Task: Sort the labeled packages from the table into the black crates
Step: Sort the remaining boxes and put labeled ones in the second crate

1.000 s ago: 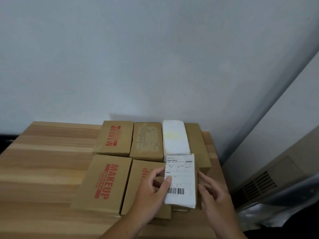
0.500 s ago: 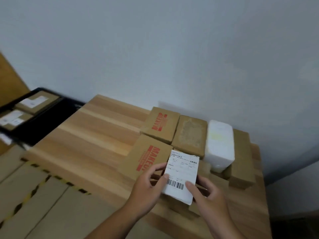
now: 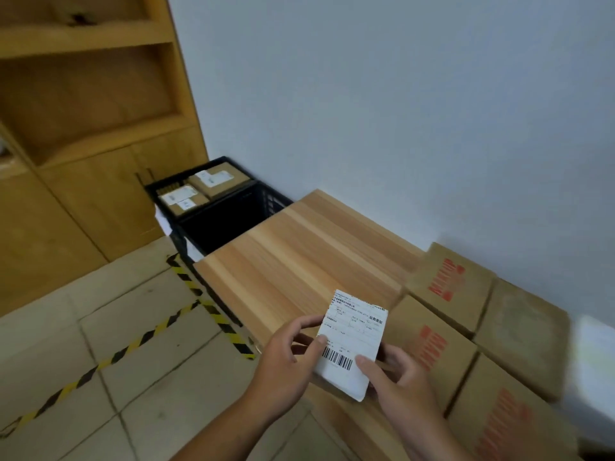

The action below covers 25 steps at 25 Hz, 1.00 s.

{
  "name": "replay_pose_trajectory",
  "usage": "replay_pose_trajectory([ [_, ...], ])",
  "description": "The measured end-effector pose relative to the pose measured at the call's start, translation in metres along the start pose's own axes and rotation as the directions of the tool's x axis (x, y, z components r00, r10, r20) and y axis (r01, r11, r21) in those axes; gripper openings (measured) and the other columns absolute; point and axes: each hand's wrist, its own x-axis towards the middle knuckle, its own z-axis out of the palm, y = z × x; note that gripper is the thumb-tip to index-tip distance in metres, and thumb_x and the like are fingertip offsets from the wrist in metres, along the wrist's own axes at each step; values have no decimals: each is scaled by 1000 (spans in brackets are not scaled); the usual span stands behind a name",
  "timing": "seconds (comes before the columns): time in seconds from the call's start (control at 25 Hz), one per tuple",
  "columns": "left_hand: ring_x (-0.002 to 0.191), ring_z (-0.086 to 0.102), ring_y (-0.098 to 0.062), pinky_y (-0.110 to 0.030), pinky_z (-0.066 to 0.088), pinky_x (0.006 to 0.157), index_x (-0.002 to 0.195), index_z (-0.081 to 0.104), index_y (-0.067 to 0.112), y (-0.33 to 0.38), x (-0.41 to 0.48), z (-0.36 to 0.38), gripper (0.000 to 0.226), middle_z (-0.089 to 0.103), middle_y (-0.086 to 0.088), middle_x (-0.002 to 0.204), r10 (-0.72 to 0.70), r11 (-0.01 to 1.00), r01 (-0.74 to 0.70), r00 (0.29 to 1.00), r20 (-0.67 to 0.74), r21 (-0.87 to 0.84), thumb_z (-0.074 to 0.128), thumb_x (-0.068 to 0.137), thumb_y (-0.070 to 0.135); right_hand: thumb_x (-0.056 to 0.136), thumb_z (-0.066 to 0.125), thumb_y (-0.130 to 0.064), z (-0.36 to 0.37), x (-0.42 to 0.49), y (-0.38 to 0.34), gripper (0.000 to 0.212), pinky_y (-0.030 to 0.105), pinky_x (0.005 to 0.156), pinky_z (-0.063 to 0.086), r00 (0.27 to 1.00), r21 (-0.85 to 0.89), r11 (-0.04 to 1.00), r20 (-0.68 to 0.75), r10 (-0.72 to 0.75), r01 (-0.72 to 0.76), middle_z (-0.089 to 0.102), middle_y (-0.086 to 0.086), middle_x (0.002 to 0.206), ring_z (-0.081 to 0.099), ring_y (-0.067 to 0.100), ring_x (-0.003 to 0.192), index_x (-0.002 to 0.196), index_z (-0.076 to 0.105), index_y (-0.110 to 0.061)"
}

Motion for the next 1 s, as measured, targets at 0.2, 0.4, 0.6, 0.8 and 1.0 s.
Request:
replay_pose_trajectory([
  [0.2,96,67,0,-18,56,71,119,66,46,-16,60,-110,25,72,19,109,-13,1000,13,1000,-1,15,64,98,34,84,81,-8,115,55,-17,32,32,57,62,997,13,997,7,82,-82,73,0,110,77,9,75,112,67,-14],
  [0.4,96,67,3,-14,54,68,117,66,48,-22,123,-214,23,71,23,103,-23,999,23,1000,-1,38,61,99,35,83,81,-6,225,105,-33,22,37,59,63,994,11,995,27,103,-104,79,-9,89,78,12,78,95,71,-21],
  [0.6,97,68,2,-14,54,67,122,66,45,-35,207,-282,25,71,22,107,-52,998,51,999,13,48,60,101,33,85,79,-8,306,175,-48,21,36,62,63,991,25,991,39,130,-131,79,-11,92,78,15,82,102,72,-19],
  [0.8,102,65,2,-16,55,76,124,66,40,-50,306,-326,26,70,20,113,-75,990,71,997,32,125,59,101,29,88,75,-9,363,260,-62,25,40,74,65,985,48,985,46,164,-166,80,-8,94,78,12,87,111,70,-17],
  [1.0,104,64,1,-20,56,83,122,66,42,-50,382,-369,25,70,22,116,-91,978,76,993,72,195,59,100,33,88,74,-5,411,319,-89,27,31,60,63,980,64,978,41,195,-197,80,-9,91,78,12,82,113,69,-15],
])
